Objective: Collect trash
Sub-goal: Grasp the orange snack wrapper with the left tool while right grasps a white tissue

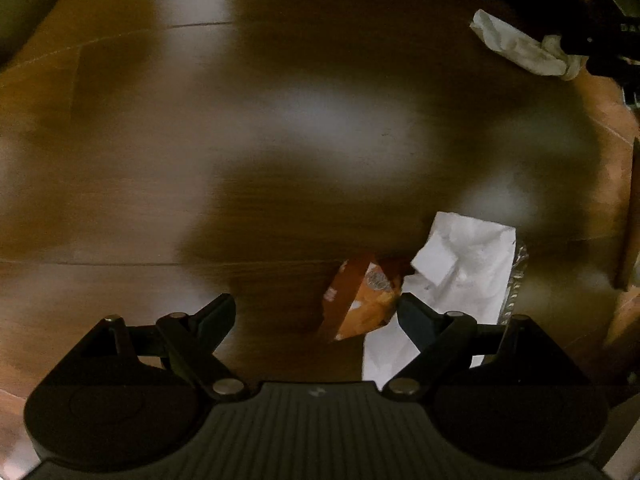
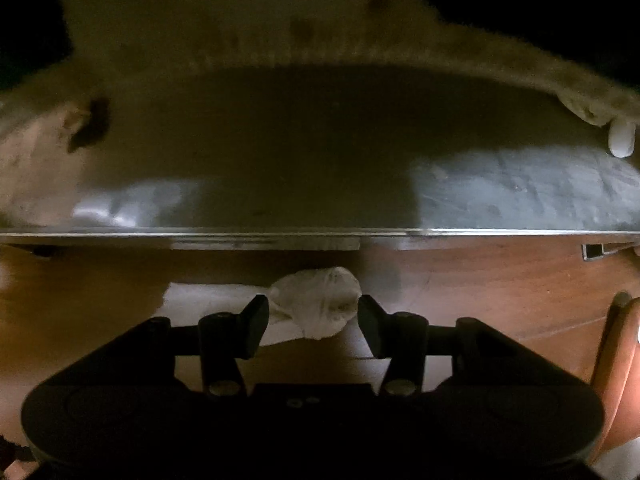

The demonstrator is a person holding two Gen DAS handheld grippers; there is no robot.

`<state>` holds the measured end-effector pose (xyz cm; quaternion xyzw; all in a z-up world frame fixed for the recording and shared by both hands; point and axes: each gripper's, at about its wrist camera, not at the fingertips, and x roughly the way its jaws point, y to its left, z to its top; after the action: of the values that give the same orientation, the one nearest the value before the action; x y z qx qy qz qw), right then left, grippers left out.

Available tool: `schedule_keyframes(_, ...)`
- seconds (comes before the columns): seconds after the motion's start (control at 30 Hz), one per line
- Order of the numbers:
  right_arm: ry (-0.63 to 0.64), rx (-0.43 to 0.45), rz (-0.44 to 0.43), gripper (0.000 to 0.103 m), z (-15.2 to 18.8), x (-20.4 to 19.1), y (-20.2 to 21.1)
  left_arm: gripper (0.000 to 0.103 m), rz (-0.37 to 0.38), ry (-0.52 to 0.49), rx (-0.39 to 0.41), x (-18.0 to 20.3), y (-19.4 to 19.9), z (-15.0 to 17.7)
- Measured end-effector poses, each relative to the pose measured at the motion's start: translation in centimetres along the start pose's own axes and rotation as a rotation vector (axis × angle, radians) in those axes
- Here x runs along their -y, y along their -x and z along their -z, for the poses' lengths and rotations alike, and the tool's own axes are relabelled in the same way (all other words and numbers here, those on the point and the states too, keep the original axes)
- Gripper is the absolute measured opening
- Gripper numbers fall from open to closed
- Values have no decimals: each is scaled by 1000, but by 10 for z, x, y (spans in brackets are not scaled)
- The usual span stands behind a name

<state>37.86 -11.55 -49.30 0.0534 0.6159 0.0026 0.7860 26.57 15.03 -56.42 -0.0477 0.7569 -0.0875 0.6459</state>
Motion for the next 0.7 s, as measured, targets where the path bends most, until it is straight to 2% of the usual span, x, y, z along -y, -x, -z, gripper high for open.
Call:
schedule_keyframes(0.03, -8, 4, 10, 49, -1, 0, -3, 88, 7, 3, 0, 0, -2, -1)
schedule_keyframes(0.07, -20, -2, 7, 49, -2, 1, -6, 83, 13, 7, -2, -2, -5, -2)
schedule_keyframes(0.1, -29, -16, 5, 49, -2, 2, -10, 77, 18, 13, -5, -3, -8, -4)
schedule_keyframes(0.13, -30, -24, 12, 49, -3, 1, -13, 64, 34, 25, -15, -6, -10, -5)
schedule_keyframes(0.23, -14, -36, 12, 49, -3, -2, -20, 64, 58, 54, -13, -12, -10, -5)
schedule_keyframes(0.3, -2, -39, 7, 49, -3, -4, -23, 59, 73, 78, -8, -18, -9, -5)
schedule_keyframes(0.33, 1, -42, 2, 49, -3, -6, -25, 53, 84, 92, -7, -22, -8, -6)
schedule_keyframes(0.37, 6, -45, 3, 48, -3, -7, -26, 43, 102, 109, -6, -26, -9, -6)
schedule_keyframes(0.47, 26, -40, 12, 47, -2, -10, -26, 43, 105, 130, -1, -35, -5, -4)
schedule_keyframes(0.5, 36, -40, 20, 44, -1, -11, -26, 43, 94, 125, 4, -35, -5, -4)
schedule_keyframes(0.53, 46, -44, 35, 29, -1, -13, -26, 43, 87, 122, 7, -34, -5, -4)
schedule_keyframes(0.57, 47, -53, 41, 22, 0, -10, -25, 42, 83, 122, 9, -33, -4, -3)
schedule_keyframes(0.7, -2, -66, 31, 21, 0, -8, -22, 42, 68, 133, 5, -32, -4, -1)
